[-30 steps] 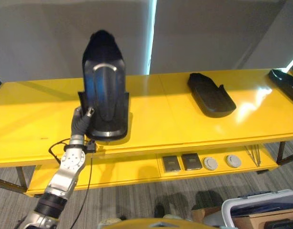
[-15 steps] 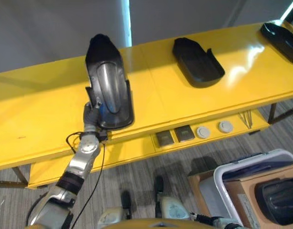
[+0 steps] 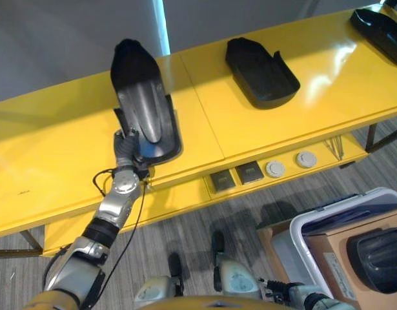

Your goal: Move parts from the plastic box to the shelf.

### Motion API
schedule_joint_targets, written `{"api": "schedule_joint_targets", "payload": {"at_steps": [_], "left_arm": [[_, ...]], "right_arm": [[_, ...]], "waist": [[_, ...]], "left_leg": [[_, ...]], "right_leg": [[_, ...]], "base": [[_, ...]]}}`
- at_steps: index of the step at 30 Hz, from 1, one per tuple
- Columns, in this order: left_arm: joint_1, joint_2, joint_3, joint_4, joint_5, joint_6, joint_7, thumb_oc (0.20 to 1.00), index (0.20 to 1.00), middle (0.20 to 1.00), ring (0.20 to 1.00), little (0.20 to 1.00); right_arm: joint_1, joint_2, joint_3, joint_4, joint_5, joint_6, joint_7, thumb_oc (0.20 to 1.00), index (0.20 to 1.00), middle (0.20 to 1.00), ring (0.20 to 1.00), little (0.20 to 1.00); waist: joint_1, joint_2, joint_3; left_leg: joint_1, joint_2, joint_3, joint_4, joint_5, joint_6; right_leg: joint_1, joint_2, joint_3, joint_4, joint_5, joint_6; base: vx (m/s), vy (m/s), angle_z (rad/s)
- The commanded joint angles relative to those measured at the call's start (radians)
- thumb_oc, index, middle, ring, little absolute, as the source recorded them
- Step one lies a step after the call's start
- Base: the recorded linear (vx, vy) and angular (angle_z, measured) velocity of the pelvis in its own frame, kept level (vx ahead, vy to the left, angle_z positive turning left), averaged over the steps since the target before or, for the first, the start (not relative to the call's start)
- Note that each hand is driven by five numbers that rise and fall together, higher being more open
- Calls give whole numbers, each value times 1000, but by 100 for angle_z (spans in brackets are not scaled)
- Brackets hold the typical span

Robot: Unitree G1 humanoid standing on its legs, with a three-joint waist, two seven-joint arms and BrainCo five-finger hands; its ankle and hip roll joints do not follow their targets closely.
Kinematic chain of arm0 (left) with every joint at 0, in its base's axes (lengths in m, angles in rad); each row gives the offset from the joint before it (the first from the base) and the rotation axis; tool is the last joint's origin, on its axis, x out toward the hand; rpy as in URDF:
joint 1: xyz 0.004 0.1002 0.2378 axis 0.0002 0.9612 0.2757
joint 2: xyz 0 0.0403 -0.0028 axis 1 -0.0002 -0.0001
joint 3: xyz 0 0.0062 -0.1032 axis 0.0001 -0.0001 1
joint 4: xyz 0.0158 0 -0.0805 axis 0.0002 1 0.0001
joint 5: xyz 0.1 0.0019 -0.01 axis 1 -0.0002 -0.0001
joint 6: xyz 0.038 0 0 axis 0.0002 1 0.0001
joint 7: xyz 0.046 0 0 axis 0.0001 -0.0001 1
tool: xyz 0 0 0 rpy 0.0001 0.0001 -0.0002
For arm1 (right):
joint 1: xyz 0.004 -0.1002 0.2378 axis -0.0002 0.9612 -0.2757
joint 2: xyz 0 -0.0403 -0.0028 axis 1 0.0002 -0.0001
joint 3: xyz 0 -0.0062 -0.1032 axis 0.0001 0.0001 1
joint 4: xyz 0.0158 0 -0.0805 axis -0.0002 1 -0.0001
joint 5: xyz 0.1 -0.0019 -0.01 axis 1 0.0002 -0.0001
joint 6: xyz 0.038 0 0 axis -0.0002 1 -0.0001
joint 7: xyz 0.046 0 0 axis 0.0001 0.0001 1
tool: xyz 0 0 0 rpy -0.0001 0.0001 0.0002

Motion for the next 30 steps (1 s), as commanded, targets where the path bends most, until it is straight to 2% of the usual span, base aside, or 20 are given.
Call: {"api": "schedule_joint_targets", "payload": {"at_steps": [1, 2, 3, 4, 7, 13, 17, 21, 26, 29, 30], "left_arm": [[-63, 1, 6, 86, 2, 13, 33, 200, 200, 200, 200, 200], [-68, 2, 3, 92, -14, 28, 17, 266, 266, 266, 266, 266], [-70, 3, 1, 96, -13, 35, 11, 464, 464, 464, 464, 464], [-75, 6, -4, 111, -10, 42, -4, 1000, 1000, 1000, 1000, 1000], [-85, 11, -7, 124, -15, 63, -25, 1000, 1000, 1000, 1000, 1000], [-106, 32, -3, 158, -76, 60, -30, 1000, 1000, 1000, 1000, 1000], [-103, 40, -1, 144, -27, 80, -17, 1000, 1000, 1000, 1000, 1000], [-110, 56, 10, 134, 6, 112, 80, 1000, 1000, 1000, 1000, 1000], [-126, 84, 10, 93, 97, 140, 102, 1000, 1000, 1000, 1000, 1000], [-137, 105, 5, 66, 140, 170, 128, 1000, 1000, 1000, 1000, 1000], [-143, 120, 6, 52, 172, 197, 136, 1000, 1000, 1000, 1000, 1000]], "right_arm": [[-25, 18, 59, 14, 0, 3, 6, 1000, 1000, 1000, 1000, 1000], [-29, 21, 61, 15, 10, 3, 3, 1000, 1000, 1000, 1000, 1000], [-31, 21, 62, 15, 11, 3, 4, 1000, 1000, 1000, 1000, 1000], [-34, 22, 63, 16, 2, -1, 12, 1000, 1000, 1000, 1000, 1000], [-37, 22, 68, 13, 10, -4, 9, 1000, 1000, 1000, 1000, 1000], [-48, 18, 69, 14, 9, -7, 12, 1000, 1000, 1000, 1000, 1000], [-50, 17, 68, 11, 18, -10, 8, 1000, 1000, 1000, 1000, 1000], [-55, 22, 72, 15, 35, -15, 8, 1000, 1000, 1000, 1000, 1000], [-57, 28, 76, 13, 47, -18, 10, 1000, 1000, 1000, 1000, 1000], [-57, 32, 77, 16, 58, -21, 7, 1000, 1000, 1000, 1000, 1000], [-54, 35, 76, 18, 67, -24, 0, 1000, 1000, 1000, 1000, 1000]], "waist": [[-4, -15, 24], [-3, -16, 27], [-2, -17, 29], [-4, -18, 34], [-6, -18, 37], [-9, -16, 43], [-6, -16, 47], [1, -18, 47], [8, -21, 43], [12, -21, 39], [13, -21, 32]], "left_leg": [[-71, 44, 14, 3, -28, -40], [-72, 45, 13, 3, -28, -40], [-73, 45, 12, 4, -28, -41], [-74, 47, 13, 4, -28, -41], [-74, 47, 15, 5, -28, -41], [-73, 51, 21, 7, -27, -41], [-71, 52, 20, 7, -27, -41], [-68, 51, 15, 8, -29, -41], [-66, 53, 12, 7, -29, -42], [-62, 54, 9, 4, -30, -42], [-57, 55, 8, 4, -30, -43]], "right_leg": [[86, -13, 5, 13, -176, 23], [86, -13, 4, 13, -176, 23], [85, -13, 4, 13, -176, 23], [83, -12, 5, 13, -176, 23], [83, -11, 8, 12, -176, 23], [83, -13, 10, 13, -176, 24], [85, -14, 7, 14, -177, 22], [91, -14, 0, 12, -178, 21], [95, -14, -6, 12, -180, 20], [100, -13, -11, 11, -181, 20], [108, -13, -14, 9, -183, 20]], "base": [[2, -35, 1], [0, -39, 2], [-8, -33, 3], [0, 0, 0], [0, 0, 0], [0, 0, 0], [0, 0, 0], [0, 0, 0], [-2, -6, 0], [0, 0, 0], [33, -24, 2]]}}
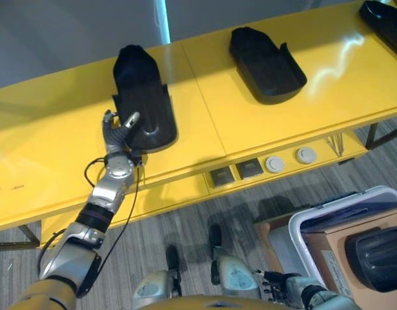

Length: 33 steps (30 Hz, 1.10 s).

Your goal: Move parts from the plastic box to the shelf.

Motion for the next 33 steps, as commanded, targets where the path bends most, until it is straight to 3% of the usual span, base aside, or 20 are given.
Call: {"api": "schedule_joint_targets", "payload": {"at_steps": [1, 5, 11, 16, 22, 25, 28, 30, 31, 33], "left_arm": [[-48, 62, -14, 42, 96, 51, 45, 1000, 1000, 1000, 1000, 1000], [-53, 94, -20, 28, 112, 125, -28, 1000, 1000, 1000, 1000, 1000], [-53, 111, -31, 21, 99, 187, -93, 1000, 1000, 1000, 1000, 1000], [-46, 128, -42, 5, 88, 188, -164, 1000, 1000, 1000, 1000, 1000], [-41, 137, -43, -28, 123, 147, -194, 1000, 1000, 1000, 1000, 1000], [-44, 165, -18, -68, 168, 147, -99, 1000, 1000, 1000, 1000, 1000], [-32, 205, 22, -126, 218, 108, -13, 1000, 1000, 1000, 1000, 1000], [-9, 231, 60, -190, 271, -3, 9, 1000, 1000, 1000, 1000, 1000], [9, 254, 84, -261, 380, -76, -50, 1000, 1000, 1000, 1000, 1000], [31, 264, 96, -341, 372, -87, -122, 1000, 1000, 1000, 1000, 1000]], "right_arm": [[-4, 36, 45, 24, 40, -3, 3, 1000, 1000, 1000, 1000, 1000], [5, 33, 37, 26, 36, -3, 7, 1000, 1000, 1000, 1000, 1000], [18, 33, 22, 31, 11, 11, 10, 1000, 1000, 1000, 1000, 1000], [33, 37, 13, 46, -9, 18, 11, 1000, 1000, 1000, 1000, 1000], [47, 41, 0, 63, -32, 24, 11, 1000, 1000, 1000, 1000, 1000], [60, 50, -10, 87, -34, 31, 23, 1000, 1000, 1000, 1000, 1000], [67, 57, -17, 97, -25, 25, 23, 1000, 1000, 1000, 1000, 1000], [75, 65, -18, 101, -22, 17, 20, 1000, 1000, 1000, 1000, 1000], [79, 68, -22, 100, -22, 16, 22, 1000, 1000, 1000, 1000, 1000], [82, 74, -27, 99, -15, 14, 17, 1000, 1000, 1000, 1000, 1000]], "waist": [[8, -2, -20], [8, 0, -36], [4, 7, -59], [5, 12, -86], [7, 15, -110], [14, 15, -136], [26, 12, -152], [36, 9, -162], [45, 5, -170], [53, 1, -175]], "left_leg": [[-54, 52, 13, 4, -31, -42], [-41, 55, 19, 3, -34, -43], [-21, 57, 28, 2, -38, -45], [-1, 56, 35, -2, -43, -45], [15, 56, 40, -3, -49, -44], [25, 56, 41, -3, -55, -47], [30, 56, 40, -3, -57, -49], [34, 56, 38, -3, -58, -49], [37, 56, 34, -3, -61, -49], [40, 56, 31, -3, -65, -48]], "right_leg": [[107, -14, -7, 8, -184, 22], [121, -15, -12, 6, -187, 25], [141, -15, -14, 3, -193, 27], [160, -16, -18, 3, -200, 30], [177, -17, -21, 3, -207, 31], [190, -18, -30, 3, -214, 34], [201, -21, -41, 3, -216, 36], [209, -23, -48, 3, -218, 36], [215, -24, -52, 3, -219, 36], [219, -25, -55, 3, -220, 35]], "base": [[41, -22, 2], [31, -8, 3], [24, 3, 0], [30, 4, -1], [5, 0, 0], [0, 0, 0], [-21, -10, 2], [-45, -21, 10], [-38, -27, 12], [-25, -18, 9]]}}
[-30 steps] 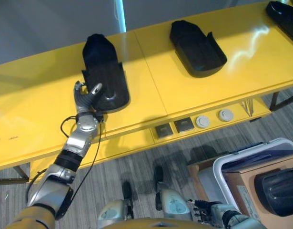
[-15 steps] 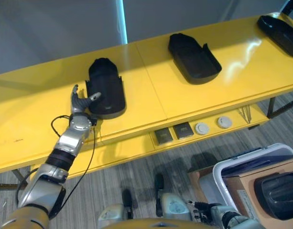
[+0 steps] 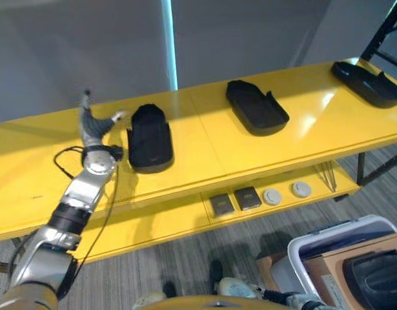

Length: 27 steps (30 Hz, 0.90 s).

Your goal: Move parts from the plastic box to the shelf.

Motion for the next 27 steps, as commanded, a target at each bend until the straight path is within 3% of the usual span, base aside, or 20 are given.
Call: {"api": "schedule_joint_targets", "payload": {"at_steps": [1, 2, 3, 4, 10, 18, 24, 27], "left_arm": [[-24, 52, 17, -105, 80, -152, -129, 1000, 1000, 1000, 1000, 1000], [-5, 44, 18, -128, 54, -178, -182, 1000, 1000, 1000, 1000, 1000], [30, 14, 9, -184, -3, -171, -243, 896, 896, 896, 896, 896], [90, -28, 1, -231, -113, -194, -333, 235, 235, 235, 235, 235], [278, -133, -59, -251, -226, -268, -490, 200, 200, 200, 200, 200], [345, -107, -191, -268, -178, -371, -665, 200, 200, 200, 200, 200], [350, -67, -257, -297, -200, -284, -706, 200, 200, 200, 200, 200], [367, -47, -282, -273, -162, -252, -666, 200, 200, 200, 200, 200]], "right_arm": [[-7, 40, 10, 67, 11, 4, 8, 1000, 1000, 1000, 1000, 1000], [-6, 42, 9, 66, 17, 4, 2, 1000, 1000, 1000, 1000, 1000], [-7, 50, 1, 67, 23, 2, -8, 1000, 1000, 1000, 1000, 1000], [-3, 58, -8, 71, 35, -9, -19, 1000, 1000, 1000, 1000, 1000], [-3, 62, -36, 61, 34, 8, -30, 1000, 1000, 1000, 1000, 1000], [-4, 56, -34, 95, 40, 5, -25, 1000, 1000, 1000, 1000, 1000], [-14, 47, -20, 87, 56, -16, -16, 1000, 1000, 1000, 1000, 1000], [-20, 44, -13, 73, 68, -22, -16, 1000, 1000, 1000, 1000, 1000]], "waist": [[24, 12, -4], [28, 11, -6], [35, 9, -6], [44, 8, -9], [63, -3, -2], [74, -2, 13], [72, 10, 18], [71, 16, 18]], "left_leg": [[-47, 48, 49, -2, -46, -50], [-45, 48, 47, -2, -47, -48], [-42, 48, 44, -2, -51, -45], [-36, 46, 40, -2, -56, -40], [-35, 41, 37, -2, -63, -30], [-54, 40, 38, -2, -63, -25], [-66, 37, 37, -2, -58, -24], [-69, 35, 37, -2, -58, -22]], "right_leg": [[117, -28, -28, 3, -199, 46], [119, -28, -29, 3, -199, 46], [123, -28, -32, 3, -201, 45], [128, -28, -33, 3, -202, 46], [125, -28, -33, 3, -194, 50], [105, -32, -48, 3, -187, 55], [93, -37, -54, 3, -182, 63], [89, -39, -55, 3, -182, 64]], "base": [[-14, -5, 6], [-17, 0, 5], [-15, 8, 5], [-11, 8, 5], [-11, 6, -1], [-19, 6, 7], [-5, 5, 0], [11, 8, 0]]}}
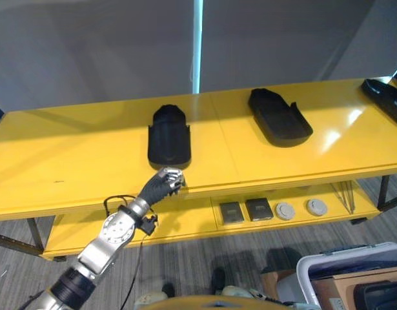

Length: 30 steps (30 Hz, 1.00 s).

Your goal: Move parts from the plastic box to the shelf.

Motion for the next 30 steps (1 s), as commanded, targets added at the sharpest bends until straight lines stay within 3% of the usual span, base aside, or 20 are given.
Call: {"api": "schedule_joint_targets", "payload": {"at_steps": [1, 5, 7, 12, 19, 30], "left_arm": [[-57, 25, -9, -33, 14, -6, 43, 200, 200, 200, 200, 200], [-52, 15, -12, 1, 14, -13, 116, 200, 200, 200, 200, 200], [-67, 8, -10, 14, 85, -26, 173, 200, 200, 200, 200, 200], [-113, 0, -7, 44, 118, -18, 216, 200, 200, 200, 200, 200], [-217, -47, -21, 156, 74, 95, 231, 200, 200, 200, 200, 200], [-307, -91, -18, 331, 43, 146, 291, 200, 200, 200, 200, 200]], "right_arm": [[-50, 21, 43, 51, 26, -4, 21, 1000, 1000, 1000, 1000, 1000], [-49, 23, 49, 40, 31, 18, 6, 1000, 1000, 1000, 1000, 1000], [-47, 21, 50, 41, 30, 30, 2, 1000, 1000, 1000, 1000, 1000], [-31, 19, 53, 48, 20, 37, 1, 1000, 1000, 1000, 1000, 1000], [-12, 12, 58, 35, 3, 33, 5, 1000, 1000, 1000, 1000, 1000], [-5, 4, 86, -7, -16, 36, 9, 1000, 1000, 1000, 1000, 1000]], "waist": [[-5, 7, 39], [-7, 8, 43], [-12, 7, 50], [-24, 5, 57], [-59, 2, 64], [-97, 5, 79]], "left_leg": [[-34, 26, 38, -2, -63, -21], [-37, 26, 42, -2, -62, -19], [-42, 25, 42, -2, -62, -17], [-49, 27, 48, -2, -62, -18], [-54, 31, 63, -2, -59, -19], [-49, 36, 77, -2, -53, -21]], "right_leg": [[113, -35, -25, 3, -171, 63], [108, -37, -25, 3, -169, 62], [101, -37, -22, 3, -166, 61], [93, -34, -16, 3, -163, 61], [82, -29, 7, 3, -158, 63], [77, -24, 35, 3, -155, 60]], "base": [[35, 16, 1], [39, 11, 0], [0, 0, 0], [0, 0, 0], [16, -1, -1], [19, 9, -8]]}}
